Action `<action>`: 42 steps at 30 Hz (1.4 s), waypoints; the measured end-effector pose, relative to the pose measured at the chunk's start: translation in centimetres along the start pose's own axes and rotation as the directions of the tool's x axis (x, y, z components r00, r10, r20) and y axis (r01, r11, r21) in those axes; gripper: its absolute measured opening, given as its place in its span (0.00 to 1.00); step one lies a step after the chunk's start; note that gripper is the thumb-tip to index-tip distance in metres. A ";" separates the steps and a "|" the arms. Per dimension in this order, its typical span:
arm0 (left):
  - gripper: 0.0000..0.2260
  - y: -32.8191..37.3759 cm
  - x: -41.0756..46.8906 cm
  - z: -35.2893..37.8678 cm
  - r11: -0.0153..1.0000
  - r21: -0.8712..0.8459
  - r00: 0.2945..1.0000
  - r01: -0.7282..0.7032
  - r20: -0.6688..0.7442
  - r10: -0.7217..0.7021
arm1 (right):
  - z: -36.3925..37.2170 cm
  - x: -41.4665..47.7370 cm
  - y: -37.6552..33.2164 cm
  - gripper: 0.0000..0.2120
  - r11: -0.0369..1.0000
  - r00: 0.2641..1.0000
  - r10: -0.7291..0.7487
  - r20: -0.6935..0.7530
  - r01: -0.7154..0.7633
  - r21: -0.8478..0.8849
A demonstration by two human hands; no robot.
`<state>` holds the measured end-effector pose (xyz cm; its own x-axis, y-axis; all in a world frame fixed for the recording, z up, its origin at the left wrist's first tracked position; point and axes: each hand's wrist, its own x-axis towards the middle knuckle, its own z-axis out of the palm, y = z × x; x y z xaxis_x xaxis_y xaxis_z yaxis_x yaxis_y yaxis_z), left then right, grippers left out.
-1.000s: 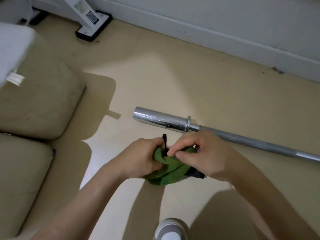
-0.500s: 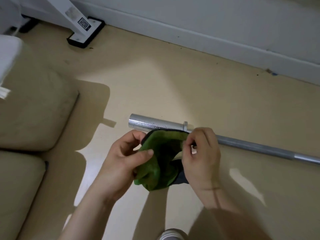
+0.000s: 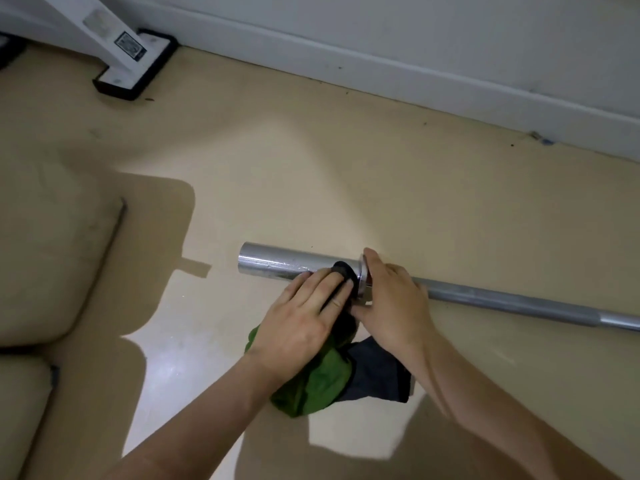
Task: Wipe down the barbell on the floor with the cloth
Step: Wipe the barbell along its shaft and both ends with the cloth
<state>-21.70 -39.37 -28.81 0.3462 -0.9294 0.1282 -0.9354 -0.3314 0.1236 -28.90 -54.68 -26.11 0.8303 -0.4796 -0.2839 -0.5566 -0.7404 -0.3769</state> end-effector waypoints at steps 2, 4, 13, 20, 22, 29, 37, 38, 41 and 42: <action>0.22 -0.1 0.5 0.5 0.998 0.008 0.998 0.055 0.008 -0.055 | -0.1 0.5 0.2 0.41 1.000 1.000 -0.009 -0.026 0.009 0.012; 0.22 -0.3 3.0 0.3 0.994 0.003 0.993 0.109 0.035 -0.109 | -0.2 1.0 0.6 0.40 1.000 1.000 -0.010 -0.027 0.011 0.017; 0.27 1.5 4.7 -0.3 0.981 -0.061 0.980 0.183 0.087 -0.178 | -1.0 3.0 1.5 0.26 0.997 0.999 -0.017 0.041 0.014 0.082; 0.30 -8.8 2.8 -2.4 0.945 0.259 0.944 0.198 0.210 -0.255 | -2.1 3.1 1.6 0.35 0.993 0.988 -0.018 0.153 0.000 0.116; 0.26 -11.3 2.2 -3.0 0.918 0.277 0.893 0.284 0.272 -0.359 | -2.1 3.3 1.6 0.32 0.996 0.991 -0.028 0.134 0.016 0.093; 0.26 0.7 7.5 0.4 0.980 0.005 0.969 0.199 0.148 -0.198 | -1.5 3.6 1.9 0.25 0.996 0.993 -0.049 0.109 0.040 0.085; 0.24 -8.1 3.0 -2.1 0.869 0.220 0.863 0.443 0.158 -0.479 | -1.6 3.7 2.0 0.34 0.996 0.987 -0.015 0.159 0.000 0.094; 0.25 -6.8 3.7 -1.8 0.873 0.221 0.867 0.434 0.160 -0.471 | -1.7 3.7 1.9 0.34 0.998 0.986 -0.006 0.167 -0.006 0.070; 0.22 1.0 6.4 0.5 0.953 0.038 0.947 0.300 0.111 -0.303 | -1.7 3.7 1.9 0.27 0.993 0.987 -0.048 0.152 0.030 0.116; 0.22 2.4 6.7 0.7 0.960 -0.042 0.958 0.276 0.091 -0.271 | -1.8 3.8 2.0 0.25 0.986 0.987 -0.072 0.147 0.049 0.157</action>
<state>-21.67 -46.52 -28.35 0.5785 -0.8157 -0.0004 -0.7999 -0.5674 0.1956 -26.82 -58.81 -26.40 0.8549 -0.3508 -0.3822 -0.5132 -0.6795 -0.5243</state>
